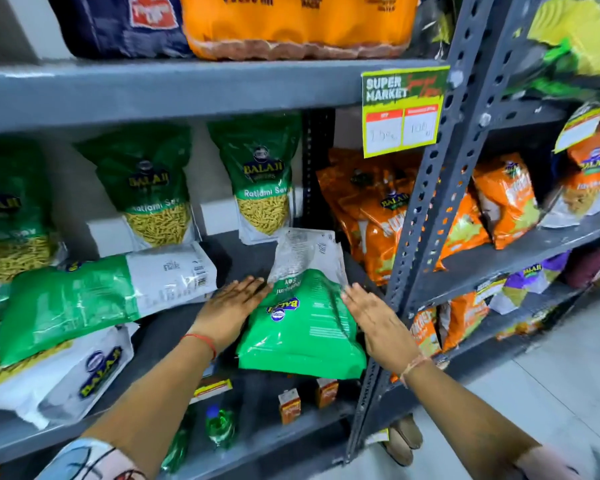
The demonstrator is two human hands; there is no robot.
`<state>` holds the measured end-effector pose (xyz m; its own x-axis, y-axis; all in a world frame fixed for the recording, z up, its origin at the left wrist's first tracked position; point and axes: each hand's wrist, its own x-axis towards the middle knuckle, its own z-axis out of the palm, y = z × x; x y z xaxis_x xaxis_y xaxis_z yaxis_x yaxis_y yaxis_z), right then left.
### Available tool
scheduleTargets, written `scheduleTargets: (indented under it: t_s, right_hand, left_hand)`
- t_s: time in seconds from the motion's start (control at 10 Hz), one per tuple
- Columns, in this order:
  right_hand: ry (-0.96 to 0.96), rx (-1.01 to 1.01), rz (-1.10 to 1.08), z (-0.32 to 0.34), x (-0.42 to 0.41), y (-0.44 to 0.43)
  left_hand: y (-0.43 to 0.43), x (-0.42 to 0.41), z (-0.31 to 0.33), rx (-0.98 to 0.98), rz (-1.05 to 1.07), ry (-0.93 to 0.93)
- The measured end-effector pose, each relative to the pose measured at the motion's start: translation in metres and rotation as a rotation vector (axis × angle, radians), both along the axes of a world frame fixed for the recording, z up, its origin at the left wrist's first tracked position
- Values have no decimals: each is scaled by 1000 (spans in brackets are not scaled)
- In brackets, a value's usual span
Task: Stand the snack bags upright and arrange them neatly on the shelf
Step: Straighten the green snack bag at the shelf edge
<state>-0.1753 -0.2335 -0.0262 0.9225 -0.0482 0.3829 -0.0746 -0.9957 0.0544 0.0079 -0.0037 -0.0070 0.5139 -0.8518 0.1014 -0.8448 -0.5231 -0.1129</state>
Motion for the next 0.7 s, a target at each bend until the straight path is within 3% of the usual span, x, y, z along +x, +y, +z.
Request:
scheduleTargets:
  t_s: [0.1,0.2,0.3,0.4,0.5,0.6,0.7]
  right_hand:
    - [39,77,61,-16,7,-4]
    - [16,276,85,-24,10,-7]
    - [-51,554,90,-18,13,-5]
    - [-123,588,92,-6,19,-1]
    - [-3,786,-206,24,32,7]
    - [-70,923,-341,31,70,-8]
    - [-328,1204,-207,66,98,-7]
  left_hand:
    - [-8,4,-14,31,-12,70]
    - [-6,4,-19,-21,-5,119]
    - [-6,-2,-16,-140,-2,184]
    - [-7,-4,-3,-267,2,267]
    - [-14,-8,8,-474,55,318]
    - [-33,-5,24,-895,296,439]
    - [-58,5,49,-1089,384,429]
